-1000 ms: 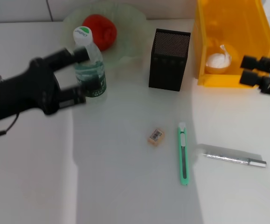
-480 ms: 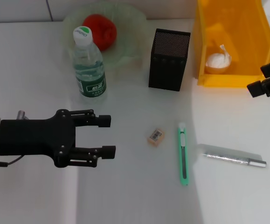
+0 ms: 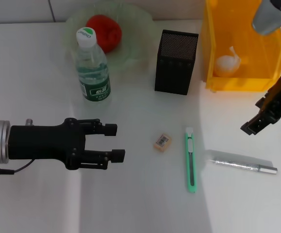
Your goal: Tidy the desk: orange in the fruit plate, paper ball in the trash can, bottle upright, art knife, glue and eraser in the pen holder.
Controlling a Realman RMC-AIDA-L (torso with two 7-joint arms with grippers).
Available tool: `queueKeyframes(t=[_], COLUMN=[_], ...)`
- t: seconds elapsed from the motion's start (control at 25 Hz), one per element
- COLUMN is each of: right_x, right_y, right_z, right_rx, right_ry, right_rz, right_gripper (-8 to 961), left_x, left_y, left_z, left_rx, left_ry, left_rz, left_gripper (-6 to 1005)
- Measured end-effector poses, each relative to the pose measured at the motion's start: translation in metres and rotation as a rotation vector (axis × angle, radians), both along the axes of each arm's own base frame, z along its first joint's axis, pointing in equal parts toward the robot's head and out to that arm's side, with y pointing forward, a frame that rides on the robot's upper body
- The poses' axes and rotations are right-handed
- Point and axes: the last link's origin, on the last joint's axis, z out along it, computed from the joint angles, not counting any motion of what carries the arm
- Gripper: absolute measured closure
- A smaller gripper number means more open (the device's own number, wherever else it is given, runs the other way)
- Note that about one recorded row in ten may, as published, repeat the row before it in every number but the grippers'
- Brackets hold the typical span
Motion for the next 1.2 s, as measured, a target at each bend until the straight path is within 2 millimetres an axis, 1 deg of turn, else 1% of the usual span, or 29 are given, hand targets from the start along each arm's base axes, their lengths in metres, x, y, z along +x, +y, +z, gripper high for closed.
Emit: queueKeyframes(t=[0.04,0.08,0.16,0.2,0.24,0.28,0.36,0.4,0.44,0.48,0.64,0.68,0.84,0.88,1.2], right_x=[0.003,0.003,0.004,0.004,0.002,0.002,0.000,-0.002,-0.004,-0.004,-0.003,-0.003,-0.005,-0.005,-0.006], right_y=[0.009,0.009,0.016,0.020,0.025,0.025,0.028,0.029,0.029,0.029,0.026,0.026,0.023,0.023,0.021], right_z=[-0.009,-0.009,-0.017,-0.021,-0.031,-0.031,-0.040,-0.044,-0.057,-0.057,-0.083,-0.083,-0.098,-0.098,-0.123], right_rx=[0.006,0.006,0.020,0.030,0.044,0.044,0.048,0.045,0.039,0.039,0.037,0.037,0.031,0.031,0.052], right_ry=[0.009,0.009,0.025,0.038,0.071,0.071,0.103,0.111,0.105,0.105,0.047,0.047,0.030,0.030,0.034], right_rz=[-0.008,-0.008,-0.026,-0.035,-0.058,-0.058,-0.084,-0.093,-0.103,-0.103,-0.097,-0.097,-0.081,-0.081,-0.068], right_gripper=[224,224,224,224,224,224,223,223,223,225,234,236,245,247,264], left_x=[0.000,0.000,0.000,0.000,-0.001,-0.001,-0.001,-0.002,-0.002,-0.002,-0.002,-0.002,-0.003,-0.003,-0.005], left_y=[0.001,0.001,0.003,0.004,0.005,0.005,0.005,0.007,0.008,0.008,0.010,0.010,0.011,0.011,0.015], left_z=[-0.001,-0.001,-0.003,-0.004,-0.006,-0.006,-0.006,-0.010,-0.011,-0.011,-0.013,-0.013,-0.015,-0.016,-0.019], left_rx=[0.003,0.003,0.012,0.018,0.026,0.026,0.026,0.037,0.041,0.044,0.049,0.049,0.056,0.061,0.088], left_ry=[0.002,0.002,0.008,0.012,0.017,0.017,0.017,0.023,0.026,0.028,0.031,0.031,0.035,0.038,0.054], left_rz=[0.009,0.009,0.018,0.023,0.032,0.032,0.032,0.047,0.052,0.057,0.070,0.070,0.076,0.079,0.099], left_gripper=[217,217,217,217,217,217,217,217,217,217,217,217,217,217,217])
